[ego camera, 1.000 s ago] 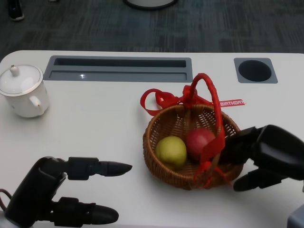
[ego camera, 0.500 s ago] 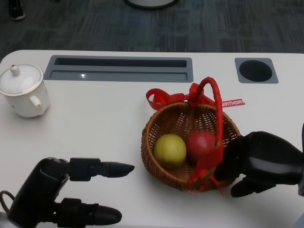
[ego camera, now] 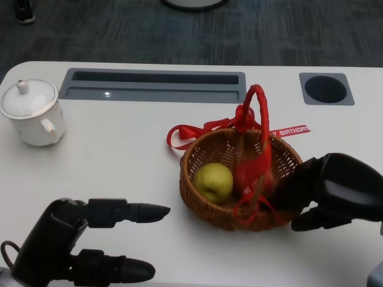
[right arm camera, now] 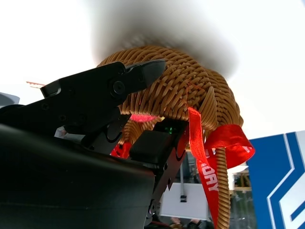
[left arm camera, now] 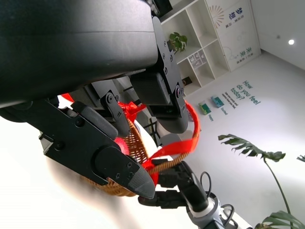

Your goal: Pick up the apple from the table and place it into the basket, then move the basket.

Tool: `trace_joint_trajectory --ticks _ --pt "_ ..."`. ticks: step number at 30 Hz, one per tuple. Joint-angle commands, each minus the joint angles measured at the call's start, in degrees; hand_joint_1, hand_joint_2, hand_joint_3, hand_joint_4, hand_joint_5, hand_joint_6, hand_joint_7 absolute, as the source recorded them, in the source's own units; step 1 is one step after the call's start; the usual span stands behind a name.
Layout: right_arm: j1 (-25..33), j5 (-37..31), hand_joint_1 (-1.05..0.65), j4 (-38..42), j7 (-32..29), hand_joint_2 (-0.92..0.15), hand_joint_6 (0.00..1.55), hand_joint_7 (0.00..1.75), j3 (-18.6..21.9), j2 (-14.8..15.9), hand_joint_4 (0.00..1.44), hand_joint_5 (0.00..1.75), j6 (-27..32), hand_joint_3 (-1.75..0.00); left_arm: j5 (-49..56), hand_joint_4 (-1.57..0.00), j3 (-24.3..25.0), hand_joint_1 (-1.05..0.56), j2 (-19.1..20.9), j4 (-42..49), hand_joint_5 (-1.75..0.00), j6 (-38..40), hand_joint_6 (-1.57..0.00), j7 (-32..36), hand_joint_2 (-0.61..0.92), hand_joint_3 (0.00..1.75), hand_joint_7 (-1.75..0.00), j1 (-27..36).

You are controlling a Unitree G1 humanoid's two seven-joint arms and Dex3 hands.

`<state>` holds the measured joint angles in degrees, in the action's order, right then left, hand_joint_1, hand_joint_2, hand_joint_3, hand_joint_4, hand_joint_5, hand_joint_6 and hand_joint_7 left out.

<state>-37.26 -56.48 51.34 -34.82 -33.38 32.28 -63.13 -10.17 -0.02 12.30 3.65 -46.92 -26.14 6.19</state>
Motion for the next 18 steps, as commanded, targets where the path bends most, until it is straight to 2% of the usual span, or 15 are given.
trace_joint_trajectory --ticks 1,12,18 --pt "-3.4 2.59 -0.19 2.49 0.2 -0.91 0.92 0.02 1.92 0.41 1.08 0.02 0.27 -0.02 -0.78 -1.08 0.33 -0.32 -0.04 0.65 0.0 -0.83 -1.0 0.48 0.72 0.0 0.0 0.3" --pt "-9.97 2.56 -0.23 10.81 0.55 -0.92 0.94 0.01 1.65 0.01 1.07 0.01 3.31 -0.05 -0.69 -1.08 0.41 -0.33 -0.38 1.16 0.0 -1.45 -1.0 0.53 0.73 0.0 0.0 0.35" --pt "-12.91 1.33 -0.23 16.22 -0.63 -0.92 0.94 0.01 0.08 -0.63 1.06 0.0 6.77 -0.04 -0.58 -1.08 0.55 -0.34 -0.59 1.67 0.0 -2.15 -1.0 0.63 0.73 0.0 0.0 0.42"
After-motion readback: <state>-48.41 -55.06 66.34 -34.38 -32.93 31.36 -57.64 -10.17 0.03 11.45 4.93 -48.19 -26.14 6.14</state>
